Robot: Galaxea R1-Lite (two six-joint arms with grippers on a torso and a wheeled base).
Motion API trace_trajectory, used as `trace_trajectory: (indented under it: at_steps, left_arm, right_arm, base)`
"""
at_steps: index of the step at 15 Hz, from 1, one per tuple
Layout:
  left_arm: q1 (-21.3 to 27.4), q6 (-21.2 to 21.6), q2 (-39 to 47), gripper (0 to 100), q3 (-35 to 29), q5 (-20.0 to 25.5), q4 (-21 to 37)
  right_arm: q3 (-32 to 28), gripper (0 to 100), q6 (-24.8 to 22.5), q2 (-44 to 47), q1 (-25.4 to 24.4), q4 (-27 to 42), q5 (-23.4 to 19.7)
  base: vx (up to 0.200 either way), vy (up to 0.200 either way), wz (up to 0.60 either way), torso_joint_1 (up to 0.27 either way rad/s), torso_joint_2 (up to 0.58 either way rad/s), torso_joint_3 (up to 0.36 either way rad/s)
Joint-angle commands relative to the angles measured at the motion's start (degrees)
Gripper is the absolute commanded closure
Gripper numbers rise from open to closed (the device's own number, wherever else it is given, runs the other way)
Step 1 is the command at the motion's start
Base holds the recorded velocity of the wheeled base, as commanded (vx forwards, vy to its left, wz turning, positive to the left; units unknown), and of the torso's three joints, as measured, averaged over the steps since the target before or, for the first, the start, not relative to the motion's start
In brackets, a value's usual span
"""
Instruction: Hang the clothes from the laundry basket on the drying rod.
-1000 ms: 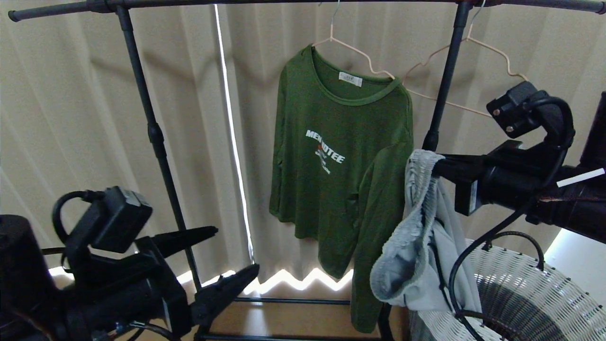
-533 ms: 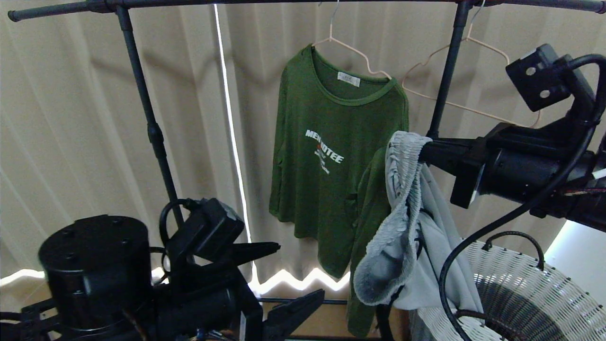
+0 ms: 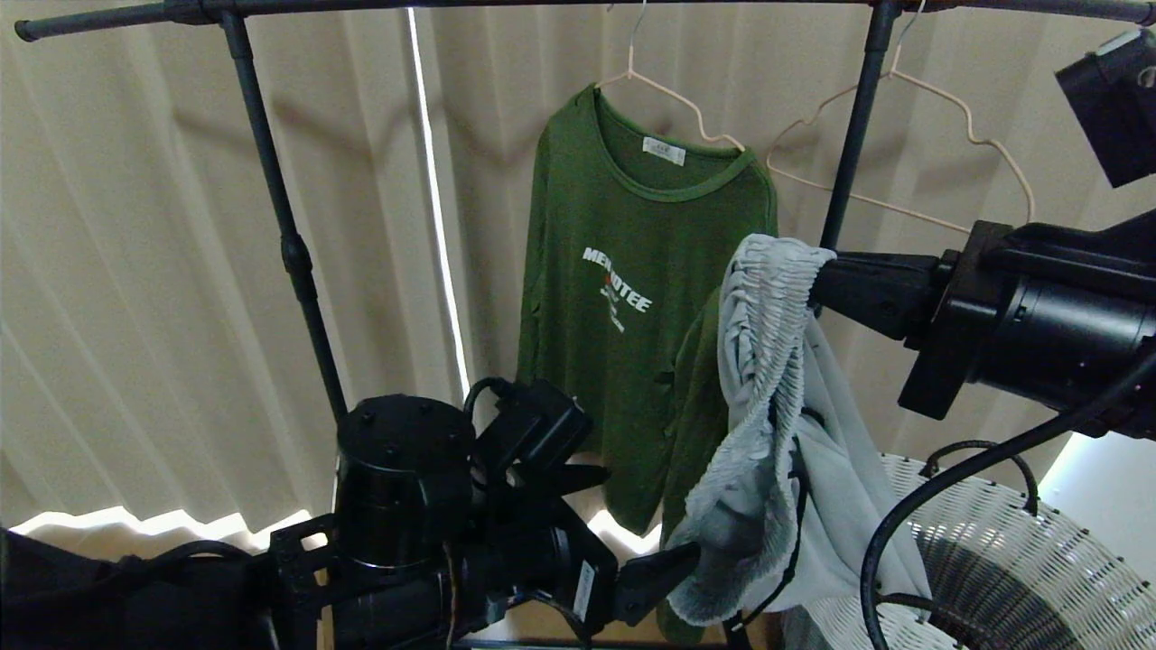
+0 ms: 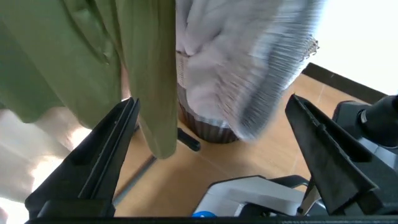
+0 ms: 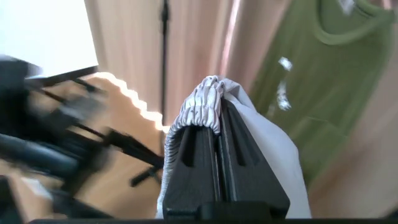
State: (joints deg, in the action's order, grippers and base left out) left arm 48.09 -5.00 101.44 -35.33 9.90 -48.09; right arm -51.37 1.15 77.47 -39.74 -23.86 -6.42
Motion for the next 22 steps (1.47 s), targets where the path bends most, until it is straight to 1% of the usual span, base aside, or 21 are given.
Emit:
trace_trajectory:
  at_steps: [1, 2, 5, 9, 10, 12, 13, 14, 15, 16, 17, 18, 19, 20, 21, 22]
  left_arm:
    - [0.07, -0.19, 3.94, 0, -0.71, -0.14, -0.07]
    - [0.07, -0.19, 4.73, 0, -1.06, -0.67, 0.02]
    - [-0.02, -0.28, 6.14, 0, -1.41, -5.50, 0.02]
    - [-0.28, -0.19, 6.76, 0, -0.71, -6.30, 0.02]
    - [-0.28, -0.19, 6.76, 100, -0.53, -6.30, 0.02]
    - [-0.89, 0.43, 6.49, 100, 1.23, -6.91, 0.02]
    - [-1.77, 2.10, 6.58, 100, 2.98, -9.55, -0.16]
    - [-2.04, 4.21, 6.32, 100, 5.09, -13.15, -0.51]
    - [-2.39, 4.65, 5.96, 100, 6.85, -14.47, -2.01]
    - [-3.53, 4.82, 3.50, 100, 8.26, -14.47, -4.47]
    - [-4.59, 5.26, 1.39, 100, 8.08, -14.47, -4.47]
    - [-7.93, 6.67, -3.35, 100, 6.68, -14.38, -2.27]
    - [-8.10, 6.76, -3.53, 100, 6.59, -14.38, -2.01]
    - [-11.97, 7.37, -9.42, 100, 1.67, -14.29, 4.94]
    - [-14.87, 7.37, -13.37, 100, -3.34, -13.94, 11.79]
    - [-17.24, 7.37, -15.74, 100, -8.27, -13.94, 17.33]
  right_arm:
    - [0.04, 100, 0.08, -0.74, -0.25, -0.05, -0.43]
    - [0.13, 100, 0.08, -0.74, -0.34, -0.14, -1.13]
    - [-0.13, 100, 0.08, -0.74, -0.42, -0.75, -1.49]
    - [-0.22, 100, 0.08, -1.01, -0.51, -1.02, -1.49]
    - [-0.22, 100, 0.08, -1.45, -0.51, -0.93, -1.57]
    - [-0.04, 100, 0.08, -1.97, -0.42, -0.84, -1.49]
    - [0.04, 100, 0.08, -2.06, -0.34, -0.75, -1.49]
    - [0.22, 100, 0.08, -1.97, -0.07, -0.49, -1.49]
    - [0.48, 100, 0.08, -1.97, 0.37, -0.40, -1.49]
    - [0.83, 100, 0.00, -1.53, 1.68, -0.40, -1.31]
    - [1.01, 100, 0.00, -1.27, 2.30, -0.58, -1.31]
    - [1.10, 100, 0.00, -0.30, 3.27, -0.93, -1.66]
    - [1.10, 100, 0.00, -0.30, 3.35, -0.93, -1.75]
    - [0.75, 100, 0.00, 0.22, 4.67, -1.02, -2.28]
    - [-0.04, 100, 0.00, 0.22, 5.73, -1.10, -2.63]
    - [-0.84, 100, 0.00, 0.14, 6.78, -1.10, -3.07]
  base:
    - [0.000, 0.000, 0.00, 0.000, 0.00, 0.000]
    - [0.000, 0.000, 0.00, 0.000, 0.00, 0.000]
    - [0.000, 0.000, 0.00, 0.000, 0.00, 0.000]
    - [0.000, 0.000, 0.00, 0.000, 0.00, 0.000]
    - [0.000, 0.000, 0.00, 0.000, 0.00, 0.000]
    - [0.000, 0.000, 0.00, 0.000, 0.00, 0.000]
    - [0.000, 0.000, 0.00, 0.000, 0.00, 0.000]
    - [0.000, 0.000, 0.00, 0.000, 0.00, 0.000]
    - [0.000, 0.000, 0.00, 0.000, 0.00, 0.000]
    - [0.000, 0.000, 0.00, 0.000, 0.00, 0.000]
    - [0.000, 0.000, 0.00, 0.000, 0.00, 0.000]
    - [0.000, 0.000, 0.00, 0.000, 0.00, 0.000]
    - [0.000, 0.000, 0.00, 0.000, 0.00, 0.000]
    - [0.000, 0.000, 0.00, 0.000, 0.00, 0.000]
    - [0.000, 0.000, 0.00, 0.000, 0.00, 0.000]
    - [0.000, 0.000, 0.00, 0.000, 0.00, 0.000]
